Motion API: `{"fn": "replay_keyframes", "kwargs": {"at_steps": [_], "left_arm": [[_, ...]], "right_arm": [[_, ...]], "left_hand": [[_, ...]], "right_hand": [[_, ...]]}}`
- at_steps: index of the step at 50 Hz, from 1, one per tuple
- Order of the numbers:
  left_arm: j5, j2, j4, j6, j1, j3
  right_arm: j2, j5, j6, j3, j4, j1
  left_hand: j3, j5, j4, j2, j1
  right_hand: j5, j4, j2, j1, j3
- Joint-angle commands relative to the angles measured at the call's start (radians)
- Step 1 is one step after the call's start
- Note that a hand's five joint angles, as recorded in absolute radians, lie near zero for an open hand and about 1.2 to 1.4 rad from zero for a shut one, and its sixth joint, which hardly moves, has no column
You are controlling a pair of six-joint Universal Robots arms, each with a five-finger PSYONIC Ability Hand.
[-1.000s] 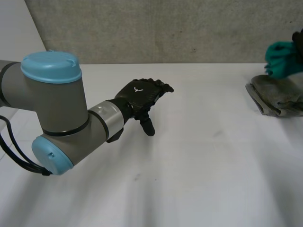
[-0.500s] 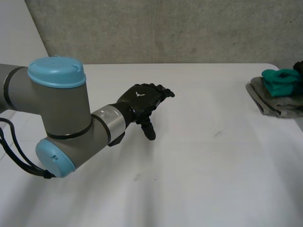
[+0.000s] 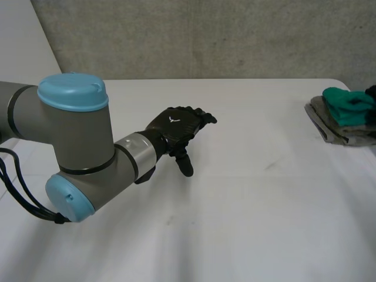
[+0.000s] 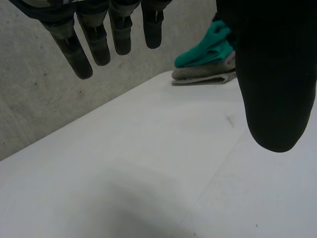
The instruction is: Fold the laundry.
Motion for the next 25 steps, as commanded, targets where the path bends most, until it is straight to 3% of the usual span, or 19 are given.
{"fn": "replay_keyframes", "kwargs": {"at_steps": [1,3,4,5,10,13,16,17,20,25], "left_arm": [[0.000,0.000,-0.002,0.000,0.001,0.000],[0.000,0.000,-0.002,0.000,0.001,0.000],[0.000,0.000,-0.002,0.000,0.001,0.000],[0.000,0.000,-0.002,0.000,0.001,-0.001],[0.000,0.009,-0.002,0.002,0.001,-0.014],[0.000,0.015,-0.002,0.002,0.002,-0.020],[-0.003,0.023,-0.002,0.002,0.005,-0.023],[-0.003,0.036,-0.002,0.000,0.005,-0.024],[-0.006,0.079,0.000,0.000,0.014,-0.037],[-0.046,0.157,0.011,-0.008,0.054,-0.054]], "right_arm": [[-0.024,-0.030,-0.030,0.049,0.057,-0.025],[-0.053,-0.026,-0.051,0.051,0.115,-0.030],[-0.064,-0.026,-0.063,0.049,0.138,-0.031],[-0.073,-0.026,-0.077,0.049,0.163,-0.031],[-0.146,-0.014,-0.209,0.051,0.322,-0.028],[-0.219,0.077,-0.296,0.042,0.417,-0.025],[-0.302,0.248,-0.364,0.029,0.454,-0.022],[-0.339,0.341,-0.385,0.028,0.454,-0.013],[-0.408,0.483,-0.379,0.002,0.453,0.054],[-0.500,0.582,-0.284,-0.020,0.445,0.237]], "left_hand": [[0.003,-0.004,0.006,0.006,0.023],[0.003,-0.004,0.006,0.006,0.023],[0.003,-0.004,0.006,0.006,0.023],[0.003,-0.004,0.006,0.006,0.023],[0.003,-0.004,0.006,0.006,0.023],[0.000,-0.007,0.003,0.003,0.020],[0.000,-0.007,0.003,0.003,0.020],[0.000,-0.007,0.003,0.003,0.020],[0.000,-0.007,0.003,0.003,0.020],[-0.006,-0.013,-0.003,-0.003,0.015]], "right_hand": [[-0.022,-0.071,-0.048,0.202,-0.065],[-0.687,-0.735,-0.712,-0.462,-0.729],[-0.897,-0.946,-0.923,-0.672,-0.939],[-0.965,-1.014,-0.991,-0.740,-1.008],[-0.965,-1.014,-0.991,-0.740,-1.008],[-0.965,-1.014,-0.991,-0.740,-1.008],[-0.965,-1.014,-0.991,-0.740,-1.008],[-0.965,-1.014,-0.991,-0.740,-1.008],[-0.965,-1.014,-0.991,-0.740,-1.008],[-0.965,-1.014,-0.991,-0.740,-1.008]]}}
